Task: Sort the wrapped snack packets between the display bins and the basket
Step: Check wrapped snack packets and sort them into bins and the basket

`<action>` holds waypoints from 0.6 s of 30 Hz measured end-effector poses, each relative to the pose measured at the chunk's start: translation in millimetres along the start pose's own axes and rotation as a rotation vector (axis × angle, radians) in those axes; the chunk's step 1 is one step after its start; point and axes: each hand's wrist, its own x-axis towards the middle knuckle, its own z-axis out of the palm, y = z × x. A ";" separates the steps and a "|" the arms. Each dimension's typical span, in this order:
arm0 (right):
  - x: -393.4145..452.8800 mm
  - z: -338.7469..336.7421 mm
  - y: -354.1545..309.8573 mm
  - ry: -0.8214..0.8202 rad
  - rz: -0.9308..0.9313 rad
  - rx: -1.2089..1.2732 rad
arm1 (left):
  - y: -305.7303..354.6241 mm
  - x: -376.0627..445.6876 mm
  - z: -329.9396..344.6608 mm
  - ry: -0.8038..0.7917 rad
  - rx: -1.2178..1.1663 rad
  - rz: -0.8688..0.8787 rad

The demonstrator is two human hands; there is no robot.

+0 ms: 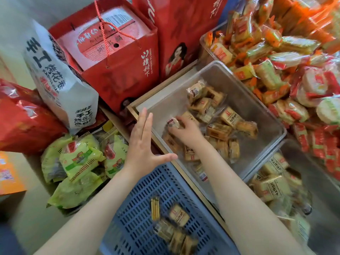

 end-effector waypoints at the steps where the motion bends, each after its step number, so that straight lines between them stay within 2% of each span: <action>1: -2.2 -4.1 1.8 0.011 0.024 0.026 | 0.3 -0.1 0.0 -0.003 0.004 -0.002; 6: -13.7 -22.7 12.4 0.077 0.179 0.314 | -0.1 -1.1 0.4 -0.003 0.011 0.001; 12: -10.4 -13.1 23.3 -0.219 0.214 0.387 | -1.6 -1.3 1.9 0.000 0.025 0.012; 18: -15.1 -9.0 6.1 -0.267 0.204 0.427 | -2.3 -0.8 1.8 0.006 0.021 0.025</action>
